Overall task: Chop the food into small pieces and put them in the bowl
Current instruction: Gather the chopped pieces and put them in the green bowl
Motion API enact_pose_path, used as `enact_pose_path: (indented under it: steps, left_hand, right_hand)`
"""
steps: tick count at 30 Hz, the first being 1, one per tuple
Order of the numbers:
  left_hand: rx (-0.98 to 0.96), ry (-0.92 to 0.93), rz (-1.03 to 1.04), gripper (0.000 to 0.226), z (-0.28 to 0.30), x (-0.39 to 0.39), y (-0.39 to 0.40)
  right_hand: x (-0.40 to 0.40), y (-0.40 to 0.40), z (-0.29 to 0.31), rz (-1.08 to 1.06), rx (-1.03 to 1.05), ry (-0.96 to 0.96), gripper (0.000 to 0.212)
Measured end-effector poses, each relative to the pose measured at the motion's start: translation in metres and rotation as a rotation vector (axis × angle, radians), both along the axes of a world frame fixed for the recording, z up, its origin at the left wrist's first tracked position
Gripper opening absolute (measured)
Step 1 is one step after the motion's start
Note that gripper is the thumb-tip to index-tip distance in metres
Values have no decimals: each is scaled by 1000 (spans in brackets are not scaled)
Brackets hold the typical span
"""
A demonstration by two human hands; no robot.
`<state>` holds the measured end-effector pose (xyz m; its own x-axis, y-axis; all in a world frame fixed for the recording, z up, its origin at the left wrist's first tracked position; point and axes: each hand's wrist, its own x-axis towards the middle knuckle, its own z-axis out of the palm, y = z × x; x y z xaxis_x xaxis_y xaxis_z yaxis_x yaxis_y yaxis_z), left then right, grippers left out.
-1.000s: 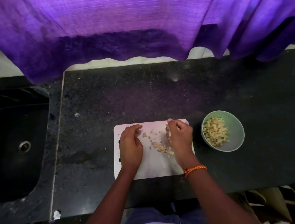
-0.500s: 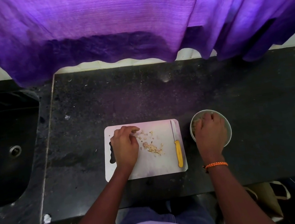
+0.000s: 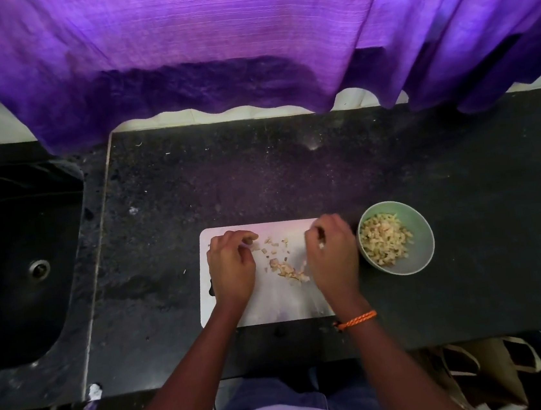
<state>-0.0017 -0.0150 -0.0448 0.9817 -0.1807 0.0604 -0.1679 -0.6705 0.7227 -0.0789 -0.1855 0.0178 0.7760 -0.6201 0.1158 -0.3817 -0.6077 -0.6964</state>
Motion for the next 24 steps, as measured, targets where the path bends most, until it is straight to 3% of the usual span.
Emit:
enact_pose_path:
  steps: [5, 9, 10, 19, 24]
  left_hand:
    - [-16, 4, -9, 45, -2, 0, 7]
    - [-27, 6, 1, 46, -3, 1, 14]
    - [-29, 4, 5, 45, -3, 1, 16]
    - [-45, 13, 7, 47, -7, 6, 24]
    - [-41, 13, -3, 46, -6, 7, 25]
  right_hand:
    - [12, 42, -28, 194, -35, 190, 27]
    - [17, 45, -38, 258, -79, 320, 12]
    - [18, 45, -39, 258, -79, 332, 18]
    - [15, 38, -42, 267, 148, 87, 13]
    - [7, 34, -39, 241, 177, 122, 32]
